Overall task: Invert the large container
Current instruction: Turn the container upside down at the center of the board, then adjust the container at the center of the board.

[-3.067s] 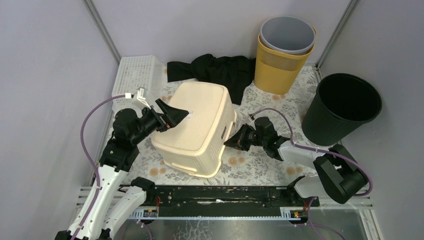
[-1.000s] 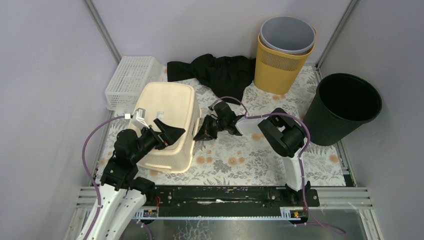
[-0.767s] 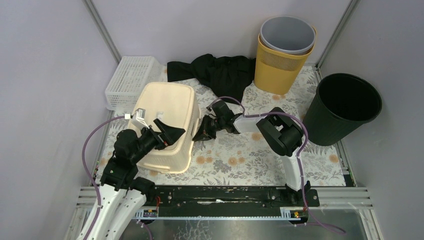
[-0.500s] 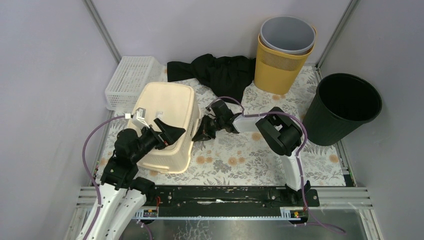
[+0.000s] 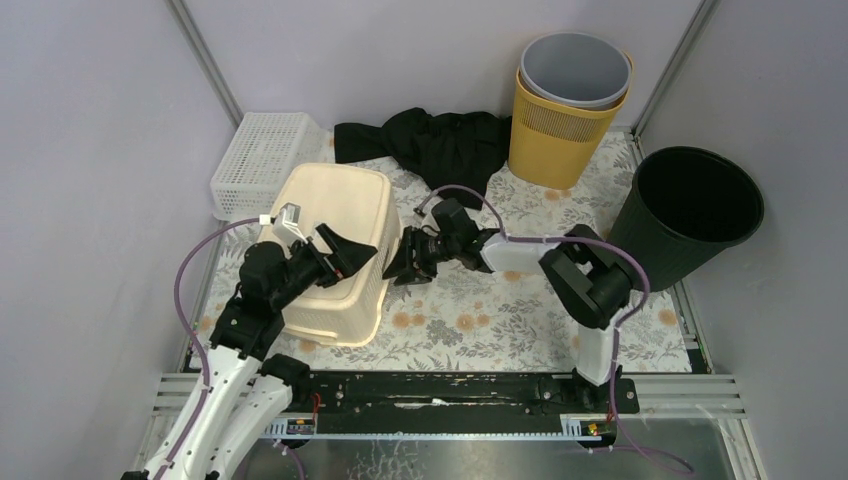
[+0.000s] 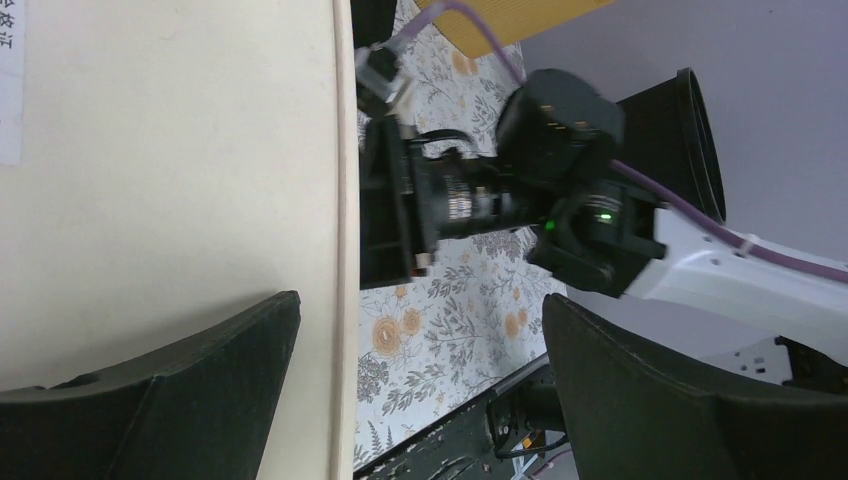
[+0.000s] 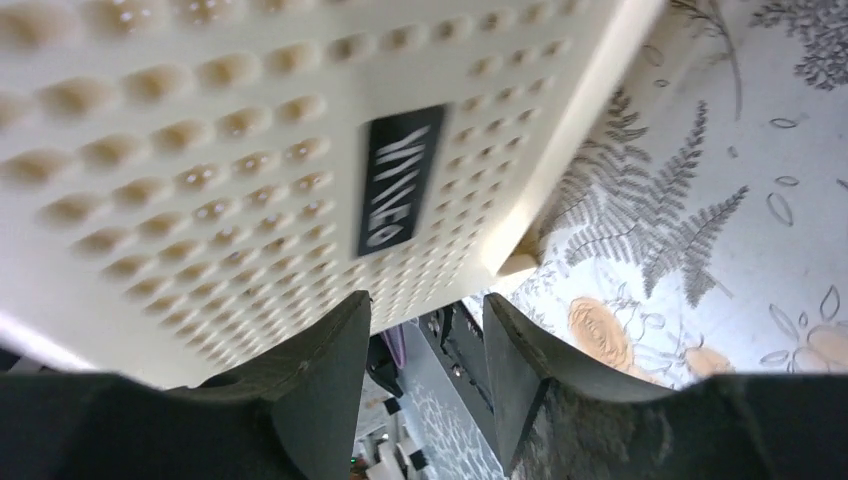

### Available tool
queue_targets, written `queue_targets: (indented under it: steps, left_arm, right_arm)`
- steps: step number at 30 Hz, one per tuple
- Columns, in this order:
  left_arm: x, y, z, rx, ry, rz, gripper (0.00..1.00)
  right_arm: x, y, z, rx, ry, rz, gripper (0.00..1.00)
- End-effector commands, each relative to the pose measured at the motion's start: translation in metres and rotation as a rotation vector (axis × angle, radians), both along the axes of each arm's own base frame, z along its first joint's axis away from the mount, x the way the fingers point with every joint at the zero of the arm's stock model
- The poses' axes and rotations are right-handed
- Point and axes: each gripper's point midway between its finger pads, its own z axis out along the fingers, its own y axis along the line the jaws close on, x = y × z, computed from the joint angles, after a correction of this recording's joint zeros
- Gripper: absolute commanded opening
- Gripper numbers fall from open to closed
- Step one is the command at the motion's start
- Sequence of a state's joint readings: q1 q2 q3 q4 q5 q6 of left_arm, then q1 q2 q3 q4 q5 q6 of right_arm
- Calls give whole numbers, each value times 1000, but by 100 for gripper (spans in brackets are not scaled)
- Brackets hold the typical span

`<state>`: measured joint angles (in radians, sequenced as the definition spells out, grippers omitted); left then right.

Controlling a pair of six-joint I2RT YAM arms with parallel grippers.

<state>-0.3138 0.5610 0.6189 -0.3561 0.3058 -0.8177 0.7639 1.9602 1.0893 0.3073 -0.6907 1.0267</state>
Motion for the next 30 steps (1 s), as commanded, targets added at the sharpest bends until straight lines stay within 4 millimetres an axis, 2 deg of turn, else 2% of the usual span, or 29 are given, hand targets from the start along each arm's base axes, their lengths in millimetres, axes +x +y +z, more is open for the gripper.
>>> queue_targets:
  steps: [1, 5, 10, 13, 18, 23, 26, 30]
  left_arm:
    - [-9, 5, -54, 93, 178, -1, 100]
    - [-4, 3, -56, 98, 183, -4, 100]
    - [0, 8, -33, 118, 131, 18, 100]
    - [0, 10, -22, 130, 115, 18, 100]
    - [-3, 10, -19, 129, 115, 15, 100]
    - [-9, 16, -13, 150, 113, 23, 100]
    - [-14, 20, -4, 166, 100, 30, 100]
    - [-19, 23, 2, 189, 113, 28, 100]
  right_arm:
    - [14, -16, 47, 7, -177, 5, 53]
    - [37, -40, 67, -84, -283, -31, 53]
    - [95, -62, 113, -131, -441, -105, 53]
    - [133, -63, 135, -194, -580, -137, 53]
    - [182, -48, 149, -236, -740, -142, 52]
    - [207, -36, 143, -235, -835, -126, 52]
    - [214, -33, 141, -235, -892, -113, 52]
    - [217, -32, 150, -222, -970, -119, 53]
